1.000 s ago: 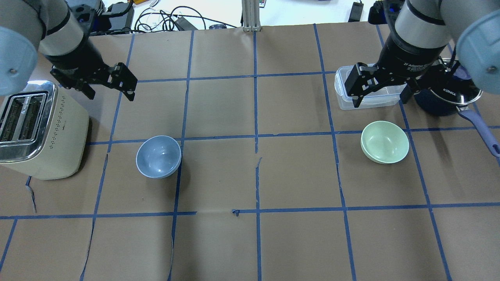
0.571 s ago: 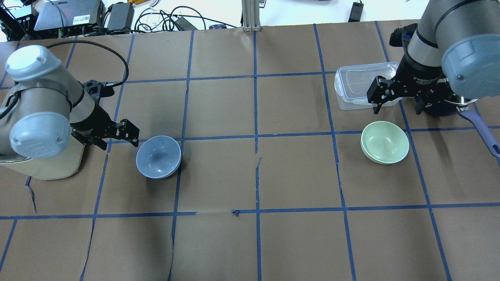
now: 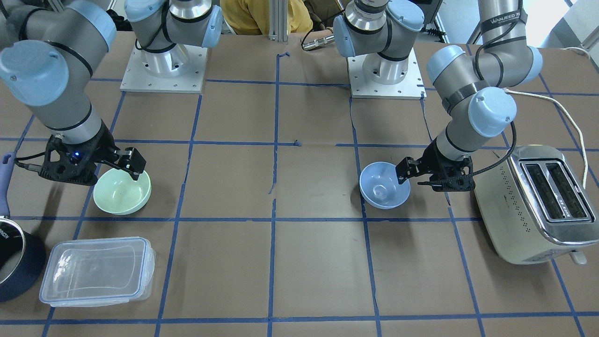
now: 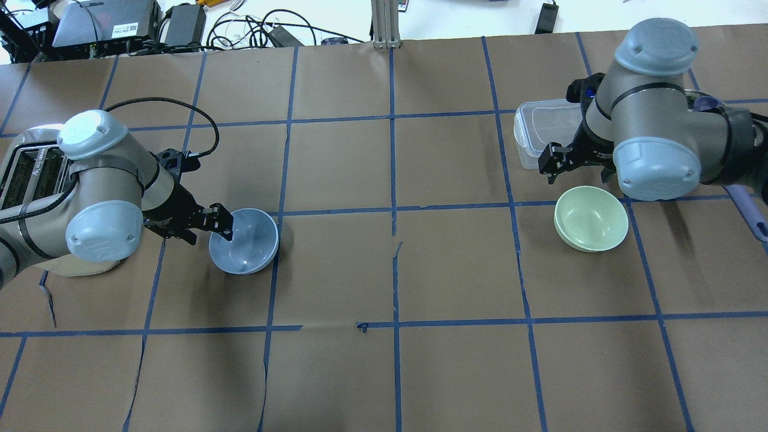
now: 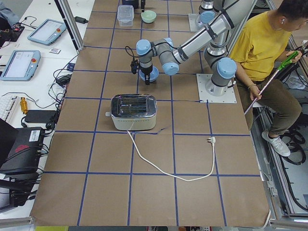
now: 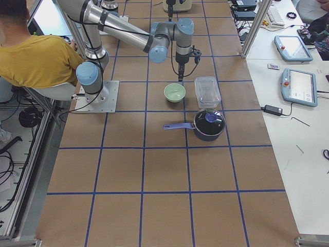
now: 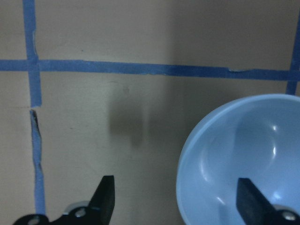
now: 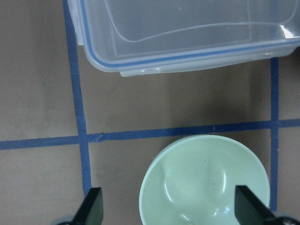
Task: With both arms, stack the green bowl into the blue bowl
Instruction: 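Grasp the blue bowl rim with the left gripper while the right grasps the green bowl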
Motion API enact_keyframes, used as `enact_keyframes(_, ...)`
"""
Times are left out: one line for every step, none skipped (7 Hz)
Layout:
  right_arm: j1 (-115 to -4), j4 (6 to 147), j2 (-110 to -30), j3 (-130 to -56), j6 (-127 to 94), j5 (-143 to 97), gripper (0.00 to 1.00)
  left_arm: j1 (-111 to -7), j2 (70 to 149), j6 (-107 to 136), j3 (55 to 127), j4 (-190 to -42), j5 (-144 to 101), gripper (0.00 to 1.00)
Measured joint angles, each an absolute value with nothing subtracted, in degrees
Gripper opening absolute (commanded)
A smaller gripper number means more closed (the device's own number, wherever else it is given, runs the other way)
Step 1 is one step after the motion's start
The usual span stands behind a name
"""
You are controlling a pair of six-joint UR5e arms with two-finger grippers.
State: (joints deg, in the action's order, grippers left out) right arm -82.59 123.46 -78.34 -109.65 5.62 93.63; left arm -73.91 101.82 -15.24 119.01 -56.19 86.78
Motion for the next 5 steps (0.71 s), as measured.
enact_keyframes(-83.2,124.2,-76.7,-109.8,6.3,93.6,1.0,-73.9,102.4,-16.7,119.0,-55.8,86.5,0.0)
enact_keyframes(-83.5,124.5,-75.2,-110.0,6.7,93.6,1.0,-74.1,102.6,-17.2,118.8,-55.7,86.4,0.0)
enact_keyframes(-83.5,124.6,-73.6,-110.0,7.3,93.6,0.99,-74.5,102.6,-17.1,118.2,-55.7,85.7,0.0)
enact_keyframes(-83.5,124.8,-72.2,-110.0,7.7,93.6,0.68,-75.1,102.3,-16.1,117.4,-56.7,84.2,0.0)
enact_keyframes(-83.4,124.8,-71.1,-110.0,8.0,93.5,0.28,-76.8,101.9,-12.7,116.4,-58.4,82.1,0.0)
